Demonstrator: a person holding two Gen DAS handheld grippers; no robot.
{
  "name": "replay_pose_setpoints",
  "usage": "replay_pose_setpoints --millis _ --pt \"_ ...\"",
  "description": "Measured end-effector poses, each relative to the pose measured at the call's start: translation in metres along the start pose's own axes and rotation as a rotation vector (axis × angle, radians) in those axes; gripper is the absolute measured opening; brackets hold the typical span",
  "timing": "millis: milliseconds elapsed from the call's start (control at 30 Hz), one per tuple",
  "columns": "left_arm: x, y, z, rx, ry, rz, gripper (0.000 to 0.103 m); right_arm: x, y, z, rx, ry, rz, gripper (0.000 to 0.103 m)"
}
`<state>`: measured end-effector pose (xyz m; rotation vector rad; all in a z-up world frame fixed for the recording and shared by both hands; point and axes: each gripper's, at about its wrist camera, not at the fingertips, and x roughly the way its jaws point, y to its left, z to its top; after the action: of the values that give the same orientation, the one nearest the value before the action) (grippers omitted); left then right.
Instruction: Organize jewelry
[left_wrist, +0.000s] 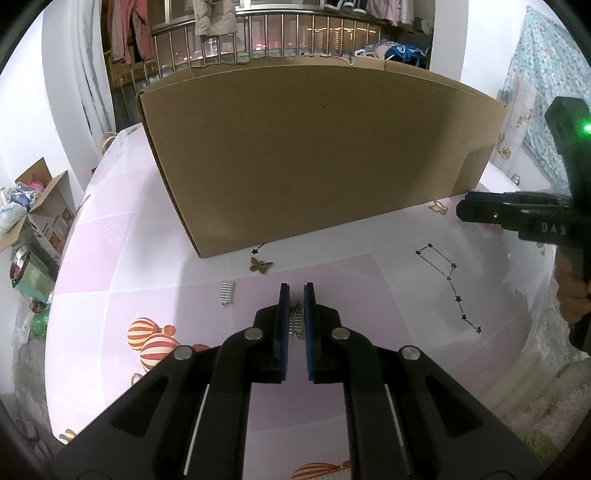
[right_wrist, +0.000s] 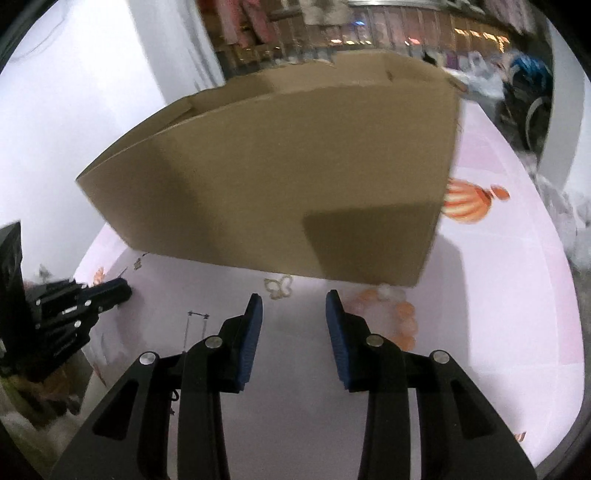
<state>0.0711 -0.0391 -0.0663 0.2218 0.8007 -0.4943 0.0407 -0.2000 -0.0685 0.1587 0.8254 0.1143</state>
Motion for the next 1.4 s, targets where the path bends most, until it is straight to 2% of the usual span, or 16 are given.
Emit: replay_pose_setpoints --millis 100,333,400,533,667,700,1167,1400 --pt "0.000 0.001 0.000 -0.005 -0.001 -0.001 0.006 0.003 0.011 0.003 -0.061 -0.014 -0.020 0.035" --pt "0.001 0.001 0.000 -0.005 0.000 0.001 0.006 0.018 0.019 0.003 -0.072 -0.010 -0.083 0.032" --pt "0.001 0.001 0.000 -0.007 0.000 0.000 0.006 0.018 0.020 0.003 -0.087 -0.012 -0.112 0.029" --pt "0.001 0.000 -0.001 -0.011 -0.001 -0.001 0.006 0.018 0.024 0.005 -0.112 0.005 -0.108 0.011" --pt "0.001 0.000 -0.001 -0.012 -0.001 -0.001 0.006 0.018 0.019 0.010 -0.088 0.019 -0.091 0.010" --pt "0.001 0.000 -0.001 -0.011 -0.001 -0.001 0.006 0.017 0.016 0.011 -0.072 0.021 -0.081 0.006" --pt "0.002 0.001 -0.001 -0.017 -0.003 -0.003 0.006 0.010 -0.004 0.011 0.032 0.092 -0.004 0.003" --pt "0.003 0.001 -0.001 -0.021 -0.004 -0.002 0.006 0.010 0.009 0.016 -0.027 0.042 -0.031 0.003"
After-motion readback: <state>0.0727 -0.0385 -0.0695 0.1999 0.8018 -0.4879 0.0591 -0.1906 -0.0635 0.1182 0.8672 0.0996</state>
